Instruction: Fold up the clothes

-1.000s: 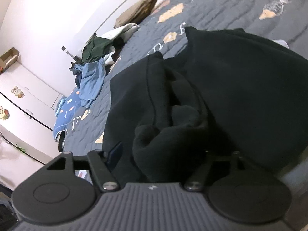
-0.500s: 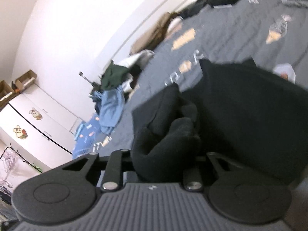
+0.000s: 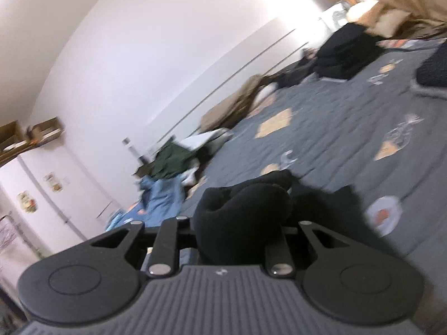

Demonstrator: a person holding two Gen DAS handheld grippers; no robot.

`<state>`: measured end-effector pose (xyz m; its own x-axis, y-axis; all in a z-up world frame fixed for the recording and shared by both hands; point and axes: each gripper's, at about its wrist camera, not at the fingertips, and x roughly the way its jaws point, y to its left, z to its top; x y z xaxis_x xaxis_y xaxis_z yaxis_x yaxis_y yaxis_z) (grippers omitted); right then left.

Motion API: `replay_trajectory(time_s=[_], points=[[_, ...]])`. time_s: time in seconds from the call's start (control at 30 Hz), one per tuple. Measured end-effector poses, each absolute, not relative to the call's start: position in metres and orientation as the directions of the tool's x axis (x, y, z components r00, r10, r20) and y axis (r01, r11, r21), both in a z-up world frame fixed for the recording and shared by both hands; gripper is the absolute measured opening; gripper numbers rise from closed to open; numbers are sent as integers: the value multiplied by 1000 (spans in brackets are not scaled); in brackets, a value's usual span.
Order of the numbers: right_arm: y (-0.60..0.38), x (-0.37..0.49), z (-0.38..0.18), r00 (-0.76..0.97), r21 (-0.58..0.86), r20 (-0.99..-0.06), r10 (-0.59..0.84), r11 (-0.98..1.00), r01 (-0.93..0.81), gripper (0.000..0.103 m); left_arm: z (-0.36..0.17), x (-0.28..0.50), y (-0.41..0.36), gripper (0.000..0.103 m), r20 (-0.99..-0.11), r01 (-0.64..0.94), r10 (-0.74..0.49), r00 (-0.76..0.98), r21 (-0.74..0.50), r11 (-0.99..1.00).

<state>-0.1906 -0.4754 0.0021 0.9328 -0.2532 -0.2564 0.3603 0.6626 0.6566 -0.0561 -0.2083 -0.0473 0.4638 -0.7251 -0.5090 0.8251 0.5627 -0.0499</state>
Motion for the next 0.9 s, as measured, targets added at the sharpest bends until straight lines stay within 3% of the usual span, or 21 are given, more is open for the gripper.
replay_trajectory(time_s=[0.17, 0.23, 0.3, 0.5, 0.63, 0.7, 0.77, 0.8, 0.9], points=[[-508, -192, -33, 837, 599, -458, -299, 593, 539, 24, -56, -62, -217, 85, -532, 836, -703, 471, 15, 548], [-516, -184, -54, 778, 567, -573, -256, 562, 603, 24, -59, -68, -223, 85, -540, 840, -690, 482, 62, 538], [-518, -180, -68, 751, 557, -622, -221, 549, 623, 25, -62, -76, -230, 85, -532, 842, -679, 506, 133, 523], [-519, -194, -65, 819, 634, -529, -223, 537, 556, 25, -74, -104, -263, 85, -463, 774, -625, 629, 447, 448], [-521, -197, -69, 835, 675, -501, -226, 503, 541, 25, -84, -107, -280, 75, -437, 707, -575, 692, 569, 419], [-521, -197, -66, 837, 670, -493, -237, 510, 540, 24, -86, -110, -283, 64, -440, 700, -574, 691, 606, 378], [-519, -198, -64, 835, 663, -490, -250, 515, 544, 23, -88, -115, -283, 42, -440, 687, -578, 687, 653, 319], [-519, -198, -65, 832, 664, -493, -253, 509, 548, 22, -88, -118, -282, 36, -445, 675, -572, 689, 682, 282], [-520, -199, -69, 826, 675, -506, -247, 483, 558, 21, -90, -123, -272, 32, -444, 629, -548, 709, 750, 205]])
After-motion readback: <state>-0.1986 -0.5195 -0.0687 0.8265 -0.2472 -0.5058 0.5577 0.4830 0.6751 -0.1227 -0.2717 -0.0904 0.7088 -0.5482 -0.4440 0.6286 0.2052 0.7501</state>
